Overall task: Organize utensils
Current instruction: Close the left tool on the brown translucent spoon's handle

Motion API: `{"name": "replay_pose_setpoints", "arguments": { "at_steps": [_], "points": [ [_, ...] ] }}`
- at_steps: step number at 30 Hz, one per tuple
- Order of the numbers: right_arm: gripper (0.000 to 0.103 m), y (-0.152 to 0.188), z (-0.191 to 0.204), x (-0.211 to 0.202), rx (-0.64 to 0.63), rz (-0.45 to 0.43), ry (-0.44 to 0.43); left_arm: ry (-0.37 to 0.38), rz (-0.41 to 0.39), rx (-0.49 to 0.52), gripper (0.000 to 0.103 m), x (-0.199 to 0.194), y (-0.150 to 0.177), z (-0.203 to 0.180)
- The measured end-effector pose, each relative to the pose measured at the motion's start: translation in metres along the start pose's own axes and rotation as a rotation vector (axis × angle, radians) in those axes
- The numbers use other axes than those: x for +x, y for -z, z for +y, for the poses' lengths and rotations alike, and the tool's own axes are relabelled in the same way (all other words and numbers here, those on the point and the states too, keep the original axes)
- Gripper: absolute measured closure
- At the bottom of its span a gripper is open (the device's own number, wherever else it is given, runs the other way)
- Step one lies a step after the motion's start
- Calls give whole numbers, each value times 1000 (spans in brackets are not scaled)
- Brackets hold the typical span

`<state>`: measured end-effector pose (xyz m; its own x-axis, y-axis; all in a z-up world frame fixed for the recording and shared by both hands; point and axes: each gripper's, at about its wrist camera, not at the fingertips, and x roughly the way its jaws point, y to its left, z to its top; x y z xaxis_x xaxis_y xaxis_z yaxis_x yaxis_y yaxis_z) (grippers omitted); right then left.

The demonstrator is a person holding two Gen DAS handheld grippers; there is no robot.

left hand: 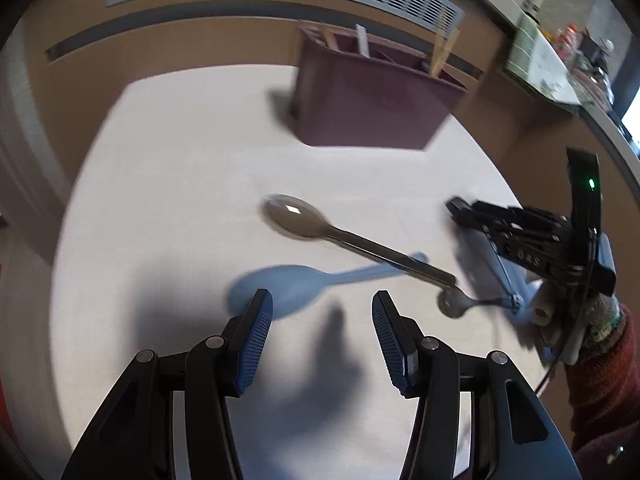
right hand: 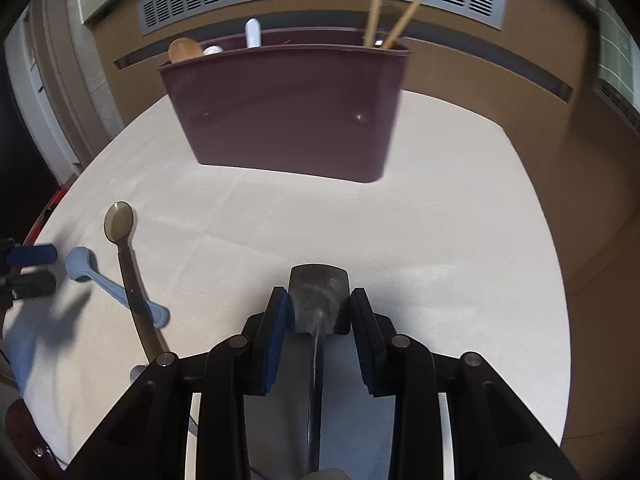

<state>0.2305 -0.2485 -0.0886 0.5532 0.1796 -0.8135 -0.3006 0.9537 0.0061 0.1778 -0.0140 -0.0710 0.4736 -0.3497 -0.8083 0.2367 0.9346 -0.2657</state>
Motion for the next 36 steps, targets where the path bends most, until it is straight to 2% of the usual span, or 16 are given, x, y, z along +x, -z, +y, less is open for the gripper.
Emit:
{"name": "replay_pose_setpoints", "arguments": {
  "at_steps": [4, 8, 12, 16, 18, 20, 25, 28, 31, 36],
  "points": [
    [74, 6, -17, -7, 45, -13, 4, 21, 16, 8, 50, 10, -5, -18],
    [74, 4, -19, -12, 71, -36, 2, 31, 12, -136, 50, 19, -24, -8],
    [74, 3, -16, -19, 67, -63, 0, -77, -18, -201, 50, 28, -40, 1],
    [74, 4, -18, -26, 66, -74, -2, -108, 23, -212, 50, 48, -51, 4],
    [74, 5, -19, -27, 68, -73, -3, -107, 37, -198, 50, 60, -56, 0],
    [74, 4, -18, -26, 70, -70, -8, -115, 16, -153, 50, 67, -62, -10],
    [74, 6, -19, -24, 88, -60, -12, -41, 8, 0, 50, 86, -71, -41],
    [74, 7, -21, -22, 101, -56, -4, -67, -23, 66, 50, 93, -70, -57],
    [74, 8, -20, -21, 95, -62, 21, -114, -49, 65, 50, 95, -72, -60],
    [73, 8, -17, -21, 96, -64, 31, -173, -46, 58, 52, 103, -80, -63]
  ]
}}
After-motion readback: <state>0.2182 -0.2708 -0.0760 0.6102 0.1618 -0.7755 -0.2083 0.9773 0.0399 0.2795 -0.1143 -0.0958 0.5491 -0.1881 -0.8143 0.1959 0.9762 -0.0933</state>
